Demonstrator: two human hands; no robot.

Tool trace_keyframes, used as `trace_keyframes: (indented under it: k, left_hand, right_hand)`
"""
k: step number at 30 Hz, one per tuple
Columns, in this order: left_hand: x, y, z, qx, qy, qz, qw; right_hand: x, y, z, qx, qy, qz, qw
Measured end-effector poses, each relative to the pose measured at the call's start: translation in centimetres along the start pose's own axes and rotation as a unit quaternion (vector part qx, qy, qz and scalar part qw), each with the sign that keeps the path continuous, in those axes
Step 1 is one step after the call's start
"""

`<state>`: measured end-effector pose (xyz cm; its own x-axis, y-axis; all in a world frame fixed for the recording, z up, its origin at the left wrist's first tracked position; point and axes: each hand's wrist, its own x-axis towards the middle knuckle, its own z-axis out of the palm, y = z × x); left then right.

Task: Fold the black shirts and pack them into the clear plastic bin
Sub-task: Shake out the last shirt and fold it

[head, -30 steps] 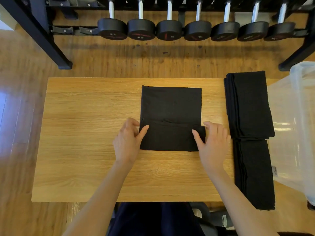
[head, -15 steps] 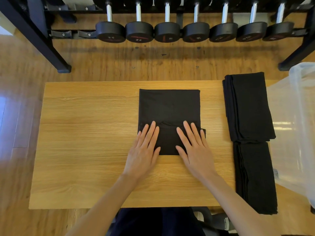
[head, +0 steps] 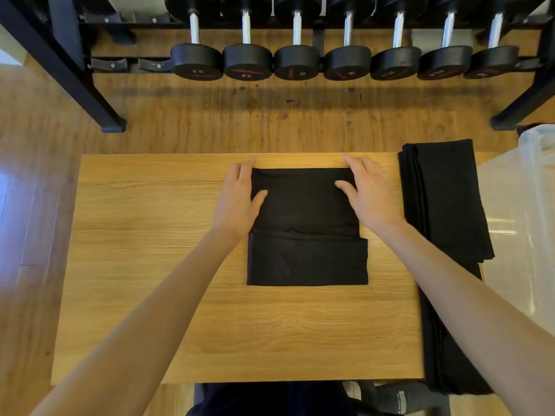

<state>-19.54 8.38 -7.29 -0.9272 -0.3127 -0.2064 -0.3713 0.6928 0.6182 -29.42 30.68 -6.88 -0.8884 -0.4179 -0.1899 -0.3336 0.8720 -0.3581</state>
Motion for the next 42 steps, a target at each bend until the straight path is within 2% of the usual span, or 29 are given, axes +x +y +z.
trace_keyframes:
  k: [4, 6, 10, 14, 17, 21, 26, 31, 38, 42]
  left_hand:
    - [2.2, 0.3, -0.7, -0.089, -0.030, -0.089, 0.992]
    - [3.0, 0.2, -1.0, -0.101, -0.053, -0.122, 0.986]
    - [3.4, 0.7, -1.8, -0.083, -0.091, -0.110, 0.986]
    - [2.3, 0.6, -2.9, -0.219, -0.110, -0.107, 0.964]
    - [0.3, 0.9, -3.8, -0.260, -0.114, -0.072, 0.956]
    - [-3.8, 1.2, -4.5, -0.223, -0.098, 0.013, 0.970]
    - [-8.4, -0.1, -3.4, -0.163, -0.098, 0.040, 0.981]
    - [-11.2, -2.2, -1.5, -0.077, -0.072, 0.118, 0.987]
    - [-12.7, -4.0, 0.3, 0.019, -0.068, 0.167, 0.983]
    - [-13.4, -4.0, 0.1, 0.052, -0.019, 0.196, 0.979]
  right_hand:
    - [1.6, -0.4, -0.7, -0.050, -0.039, 0.003, 0.998]
    - [2.3, -0.6, -1.1, -0.055, -0.065, 0.021, 0.996]
    - [2.8, -1.0, -2.4, 0.004, -0.124, 0.057, 0.991]
    - [1.5, -1.2, -3.8, 0.108, -0.140, 0.066, 0.982]
    - [-0.8, -0.8, -5.0, 0.164, -0.108, 0.014, 0.980]
    - [-5.4, -0.1, -4.8, 0.137, -0.039, -0.072, 0.987]
    - [-10.7, 0.9, -2.2, 0.066, 0.015, -0.119, 0.991]
    - [-13.8, 1.1, 0.9, 0.017, 0.046, -0.137, 0.989]
    - [-15.4, 1.4, 3.1, -0.016, 0.053, -0.137, 0.989]
    - [-16.3, 0.8, 3.0, -0.024, 0.062, -0.104, 0.992]
